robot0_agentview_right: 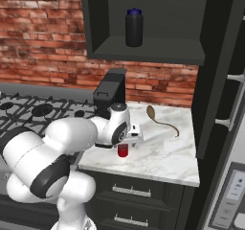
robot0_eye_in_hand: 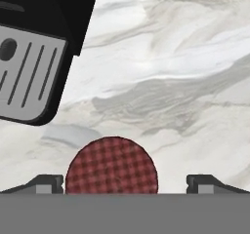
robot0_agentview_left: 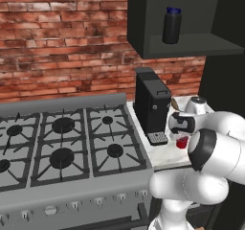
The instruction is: Pick the yogurt and jam from the counter and place them in the cabinets closest to them.
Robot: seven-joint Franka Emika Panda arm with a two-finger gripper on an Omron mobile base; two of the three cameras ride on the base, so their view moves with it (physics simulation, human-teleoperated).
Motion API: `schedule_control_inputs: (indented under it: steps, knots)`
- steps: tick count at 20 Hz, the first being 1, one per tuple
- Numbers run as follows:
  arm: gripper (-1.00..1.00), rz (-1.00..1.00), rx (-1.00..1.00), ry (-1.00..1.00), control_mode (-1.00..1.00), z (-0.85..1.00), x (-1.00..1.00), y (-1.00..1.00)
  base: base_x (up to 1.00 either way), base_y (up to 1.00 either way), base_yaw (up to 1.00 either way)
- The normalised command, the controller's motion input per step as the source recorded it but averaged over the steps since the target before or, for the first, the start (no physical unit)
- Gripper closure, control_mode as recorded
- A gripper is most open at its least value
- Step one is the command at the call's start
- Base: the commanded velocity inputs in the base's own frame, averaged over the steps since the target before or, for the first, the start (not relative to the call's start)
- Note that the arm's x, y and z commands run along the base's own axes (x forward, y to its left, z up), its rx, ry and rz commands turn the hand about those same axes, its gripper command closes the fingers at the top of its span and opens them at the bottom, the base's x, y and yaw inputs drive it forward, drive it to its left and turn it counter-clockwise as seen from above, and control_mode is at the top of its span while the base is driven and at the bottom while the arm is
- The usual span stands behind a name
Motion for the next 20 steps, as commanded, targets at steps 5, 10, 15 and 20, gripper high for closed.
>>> schedule_control_inputs:
  steps: [5,10,15,20]
  knots:
    - [-1.00,0.00,-0.07,0.00,-1.00,-0.31,0.00,0.00,0.00,0.00,0.00]
    - [-1.00,0.00,-0.05,0.00,-1.00,-0.27,0.00,0.00,0.00,0.00,0.00]
    - [1.00,0.00,0.00,0.00,-1.00,-0.02,0.00,0.00,0.00,0.00,0.00]
    - [1.00,0.00,0.00,0.00,-1.00,0.18,0.00,0.00,0.00,0.00,0.00]
